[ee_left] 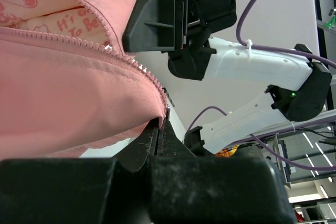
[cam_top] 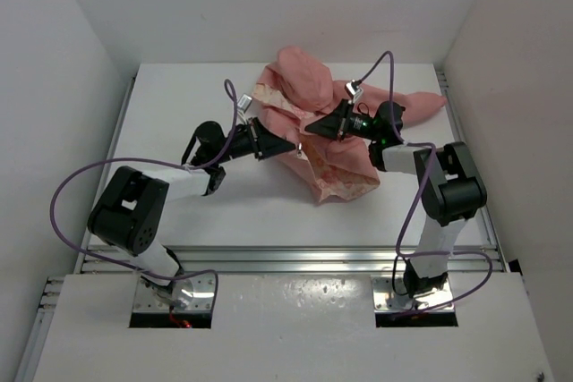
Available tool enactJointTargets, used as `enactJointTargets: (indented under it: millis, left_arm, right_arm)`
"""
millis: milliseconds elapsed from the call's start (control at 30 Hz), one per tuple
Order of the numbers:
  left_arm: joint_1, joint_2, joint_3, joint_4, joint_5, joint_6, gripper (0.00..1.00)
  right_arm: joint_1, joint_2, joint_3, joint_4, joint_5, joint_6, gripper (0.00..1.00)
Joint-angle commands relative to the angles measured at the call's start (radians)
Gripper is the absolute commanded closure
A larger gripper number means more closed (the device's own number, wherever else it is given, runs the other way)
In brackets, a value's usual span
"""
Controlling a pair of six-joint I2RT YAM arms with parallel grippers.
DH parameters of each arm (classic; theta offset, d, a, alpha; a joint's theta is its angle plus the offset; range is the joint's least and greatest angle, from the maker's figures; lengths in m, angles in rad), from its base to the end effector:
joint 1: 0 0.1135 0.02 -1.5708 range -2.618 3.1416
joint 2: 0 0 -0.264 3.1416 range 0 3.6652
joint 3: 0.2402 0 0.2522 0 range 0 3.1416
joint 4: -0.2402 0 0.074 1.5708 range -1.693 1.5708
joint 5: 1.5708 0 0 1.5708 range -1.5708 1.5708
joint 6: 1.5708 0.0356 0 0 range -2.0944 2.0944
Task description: Zip up the jacket
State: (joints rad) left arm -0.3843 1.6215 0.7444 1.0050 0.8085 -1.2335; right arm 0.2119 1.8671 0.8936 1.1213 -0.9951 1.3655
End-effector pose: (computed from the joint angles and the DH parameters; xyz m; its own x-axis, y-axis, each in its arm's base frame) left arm 0.2999 -0.1491 0.2398 -0.8327 -0.3662 -0.4153 0.4174 0.0777 -0.9054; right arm 0.3621 0.1084 0.2109 -0.8768 0.3566 -0.3226 -0.3296 0.0426 0.9431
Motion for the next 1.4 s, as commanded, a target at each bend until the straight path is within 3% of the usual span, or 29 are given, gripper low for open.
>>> enactJointTargets:
  millis: [0, 333, 667, 1367]
  left_arm:
    - [0.019, 0.003, 0.036, 0.092, 0.021, -0.021, 1.00]
    - [0.071, 0.043, 0.072, 0.057, -0.028, -0.053, 1.00]
    - [0.071, 0.075, 0.121, 0.047, -0.009, -0.054, 1.00]
    - [0.044, 0.084, 0.121, 0.047, -0.019, -0.064, 1.00]
  right_arm:
    - [0.000, -0.009, 0.042, 0.147, -0.001, 0.076, 1.00]
    - [0.001, -0.026, 0.008, 0.158, 0.006, 0.095, 1.00]
    - [0.001, -0.025, 0.056, 0.049, -0.025, 0.009, 1.00]
    - [0.023, -0.013, 0.099, 0.012, -0.042, -0.009, 1.00]
